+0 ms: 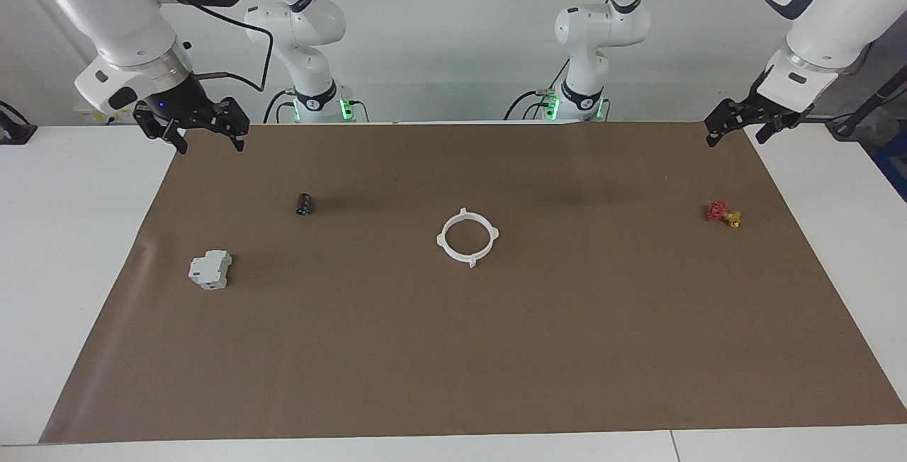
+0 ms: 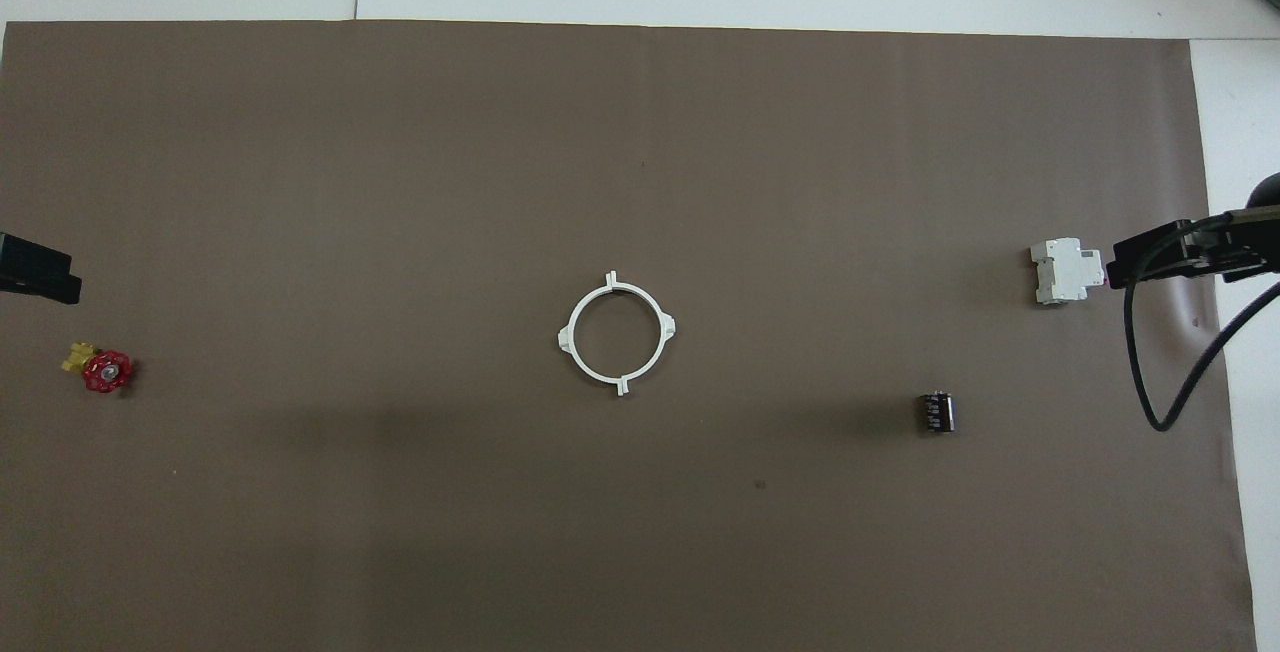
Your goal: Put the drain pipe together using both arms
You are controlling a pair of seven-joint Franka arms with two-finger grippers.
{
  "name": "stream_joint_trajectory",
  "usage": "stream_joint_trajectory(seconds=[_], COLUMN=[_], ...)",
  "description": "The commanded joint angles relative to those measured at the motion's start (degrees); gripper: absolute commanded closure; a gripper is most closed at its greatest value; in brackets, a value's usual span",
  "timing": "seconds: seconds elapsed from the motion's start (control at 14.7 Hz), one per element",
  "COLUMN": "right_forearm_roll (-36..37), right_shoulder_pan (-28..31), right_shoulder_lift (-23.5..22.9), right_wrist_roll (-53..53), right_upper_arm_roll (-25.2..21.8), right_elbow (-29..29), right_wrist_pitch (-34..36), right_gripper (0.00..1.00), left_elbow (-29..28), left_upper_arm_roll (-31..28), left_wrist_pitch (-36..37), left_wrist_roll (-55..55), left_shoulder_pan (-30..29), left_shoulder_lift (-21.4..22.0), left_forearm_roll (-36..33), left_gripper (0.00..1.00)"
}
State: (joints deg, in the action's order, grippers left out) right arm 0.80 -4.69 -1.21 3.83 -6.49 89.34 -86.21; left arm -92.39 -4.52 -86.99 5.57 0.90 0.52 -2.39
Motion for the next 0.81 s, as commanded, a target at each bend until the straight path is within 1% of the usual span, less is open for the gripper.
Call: stream_joint_trajectory(seconds=[0.0,0.14,0.75], right_forearm_roll=[-1.24,-1.24,-1.06], right_shoulder_pan=[1.09,1.09,1.09], right_shoulder_lift=[0.68,0.86,1.12], right_wrist_roll=[0.21,-0.05,-0.40], right_upper_arm_roll=[0.51,0.51,0.51], right_elbow=[1.10,2.24,2.51], right_wrist_pitch=[-2.03,-4.67,-5.02], right_gripper=[0.00,0.00,0.00], left_elbow=[0.02,-0.07,-0.07], left_upper_arm_roll=[0.47,0.47,0.65], left_wrist_pitch=[-0.37,-0.29,-0.29], left_wrist_roll=[0.50,0.58,0.50], left_shoulder_pan=[-0.81,-0.20,-0.11], left_shoulder_lift=[0.27,0.27,0.27], left_forearm_roll=[1.16,1.16,1.16], left_gripper=[0.00,0.00,0.00])
